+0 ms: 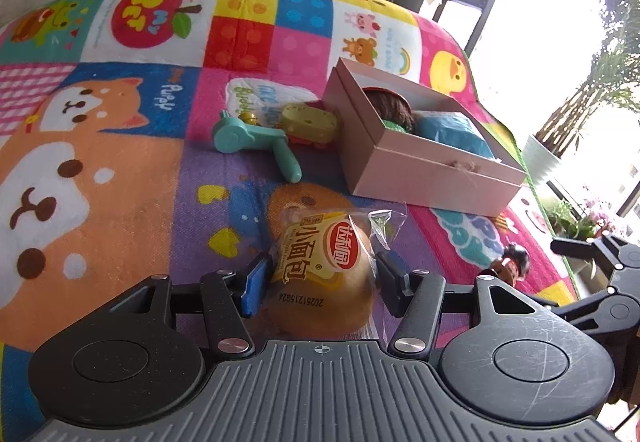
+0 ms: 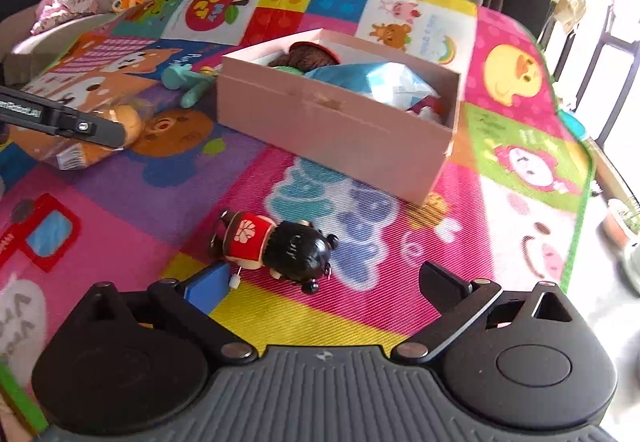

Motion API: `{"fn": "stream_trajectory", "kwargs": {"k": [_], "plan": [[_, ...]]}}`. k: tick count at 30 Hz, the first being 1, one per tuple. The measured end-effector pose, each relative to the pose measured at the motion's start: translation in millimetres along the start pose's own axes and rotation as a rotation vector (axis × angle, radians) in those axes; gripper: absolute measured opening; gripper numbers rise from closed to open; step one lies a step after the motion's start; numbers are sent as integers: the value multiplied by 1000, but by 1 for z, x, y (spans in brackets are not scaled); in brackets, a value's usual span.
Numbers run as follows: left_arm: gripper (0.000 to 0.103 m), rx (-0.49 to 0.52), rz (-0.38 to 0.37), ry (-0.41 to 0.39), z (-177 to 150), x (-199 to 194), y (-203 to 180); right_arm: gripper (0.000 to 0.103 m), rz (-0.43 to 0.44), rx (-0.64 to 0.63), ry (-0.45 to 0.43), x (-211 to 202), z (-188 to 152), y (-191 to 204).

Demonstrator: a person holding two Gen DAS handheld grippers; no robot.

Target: Organize objects

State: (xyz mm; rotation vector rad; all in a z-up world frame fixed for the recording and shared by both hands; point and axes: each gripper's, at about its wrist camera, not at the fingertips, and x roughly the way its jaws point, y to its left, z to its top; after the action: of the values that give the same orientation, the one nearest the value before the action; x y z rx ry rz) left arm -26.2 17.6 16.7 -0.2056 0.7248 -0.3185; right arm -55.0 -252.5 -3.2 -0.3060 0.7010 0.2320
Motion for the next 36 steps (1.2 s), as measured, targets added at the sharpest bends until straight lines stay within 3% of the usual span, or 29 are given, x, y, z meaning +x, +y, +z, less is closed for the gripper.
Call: {"fn": "stream_trajectory", "kwargs": {"k": [2,3,8,14,17,19,24,31,36], "plan": [[61,0,-1,-2,-1,0,0,101,-112,-34,-14,3,1,-2],[61,-1,-2,-2,-1,0,0,101,-124,-22,-13,4,2,-5],[62,0,0,-3,-3,0,-1,101,23,127,-33,-5,5,-16],[62,0,-2,-5,-3,0,-1,100,69,216,-61,4,15,-15],[62,3,-1,-5,-3,0,-1,90,76,264,-52,17,21,-19],[62,0,-2,-5,-3,0,-1,77,117,289,-51,24,25,-18],[62,-1,-2,-7,-3,0,-1,60,182,205,-40,30,31,8],[62,-1,-2,-7,-3,0,-1,61,207,107,-43,15,23,30],[62,-1,-2,-6,-3,0,-1,65,146,87,-27,8,13,23]]}}
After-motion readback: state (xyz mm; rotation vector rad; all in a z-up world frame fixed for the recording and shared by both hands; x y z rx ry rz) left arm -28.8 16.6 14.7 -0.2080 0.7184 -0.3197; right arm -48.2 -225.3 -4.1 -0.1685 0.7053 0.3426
